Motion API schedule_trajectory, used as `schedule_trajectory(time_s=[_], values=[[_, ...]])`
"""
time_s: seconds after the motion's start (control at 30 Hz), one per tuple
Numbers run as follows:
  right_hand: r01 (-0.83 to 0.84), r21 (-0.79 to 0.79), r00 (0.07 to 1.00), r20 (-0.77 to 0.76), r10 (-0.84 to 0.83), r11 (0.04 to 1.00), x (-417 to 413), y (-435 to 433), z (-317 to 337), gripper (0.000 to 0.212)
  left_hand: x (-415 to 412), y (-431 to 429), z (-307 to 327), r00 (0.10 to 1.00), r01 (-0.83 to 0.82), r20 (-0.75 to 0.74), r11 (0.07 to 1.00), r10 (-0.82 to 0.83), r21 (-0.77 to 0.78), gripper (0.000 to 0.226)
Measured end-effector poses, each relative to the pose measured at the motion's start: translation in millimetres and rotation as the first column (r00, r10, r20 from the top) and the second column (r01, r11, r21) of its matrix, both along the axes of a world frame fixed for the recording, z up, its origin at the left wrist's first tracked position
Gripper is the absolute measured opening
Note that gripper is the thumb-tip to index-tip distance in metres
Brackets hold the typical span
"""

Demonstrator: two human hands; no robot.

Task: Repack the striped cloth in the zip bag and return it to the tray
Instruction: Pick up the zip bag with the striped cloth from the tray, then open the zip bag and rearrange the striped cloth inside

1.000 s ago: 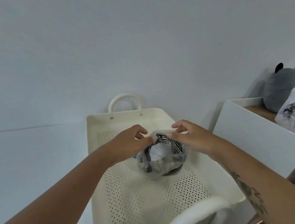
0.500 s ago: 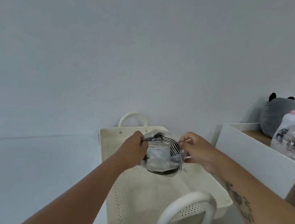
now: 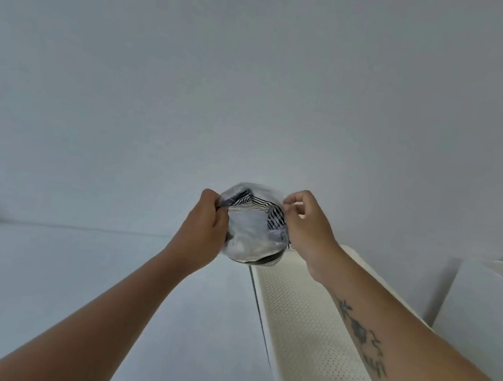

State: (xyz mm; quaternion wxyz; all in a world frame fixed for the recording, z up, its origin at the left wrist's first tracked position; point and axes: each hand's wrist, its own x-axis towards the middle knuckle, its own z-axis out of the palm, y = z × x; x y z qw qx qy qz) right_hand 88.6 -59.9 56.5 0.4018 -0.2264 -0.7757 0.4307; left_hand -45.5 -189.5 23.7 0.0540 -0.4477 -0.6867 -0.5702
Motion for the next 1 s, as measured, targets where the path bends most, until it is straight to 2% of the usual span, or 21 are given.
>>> schedule_trajectory(time_s=[0.07,0.13,0.27,0.43,0.53,0.6,0.67,0.8,0.9,1.0], values=[[-0.028,-0.042,0.998,-0.060,0.026,0.999,-26.9,-19.1,-11.7,0.008,-14.5,-22.8,-9.8,0.996,-0.058,0.064,0.997,0.055,0.042,0.018],[-0.054,-0.143,0.996,-0.085,0.042,0.988,-50.8,-34.7,-27.1,0.019,-28.3,-43.0,-21.9,0.986,-0.126,0.120,0.991,0.119,0.051,0.018],[-0.107,-0.368,0.992,0.027,0.126,0.923,-86.0,-58.4,-66.9,0.050,-52.7,-76.4,-51.7,0.956,-0.230,0.186,0.973,0.227,-0.003,0.019],[-0.139,-0.404,0.989,-0.003,0.151,0.904,-110.3,-84.4,-110.2,0.044,-68.7,-101.5,-84.3,0.934,-0.228,0.266,0.971,0.237,-0.068,0.015],[-0.161,-0.452,0.987,-0.061,0.150,0.877,-117.9,-92.0,-128.6,0.036,-75.8,-116.5,-99.9,0.905,-0.127,0.403,0.991,0.136,-0.049,0.011],[-0.152,-0.472,0.988,-0.060,0.140,0.868,-121.8,-93.2,-140.0,0.033,-80.9,-127.2,-109.0,0.838,-0.004,0.545,1.000,-0.011,0.026,0.018],[-0.164,-0.498,0.986,-0.075,0.146,0.852,-125.6,-95.7,-151.0,0.032,-86.0,-136.5,-116.8,0.769,0.068,0.627,0.992,-0.120,0.106,0.026],[-0.215,-0.538,0.976,-0.141,0.164,0.815,-132.8,-99.3,-167.1,0.035,-94.0,-140.7,-127.5,0.696,0.067,0.694,0.979,-0.186,0.194,0.027],[-0.251,-0.551,0.968,-0.163,0.192,0.796,-137.5,-96.4,-171.4,0.048,-99.5,-139.2,-130.9,0.705,0.068,0.682,0.976,-0.194,0.207,0.027],[-0.277,-0.554,0.961,-0.163,0.224,0.785,-140.4,-89.5,-176.2,0.039,-102.2,-136.3,-136.4,0.717,0.048,0.675,0.978,-0.174,0.201,0.024]])
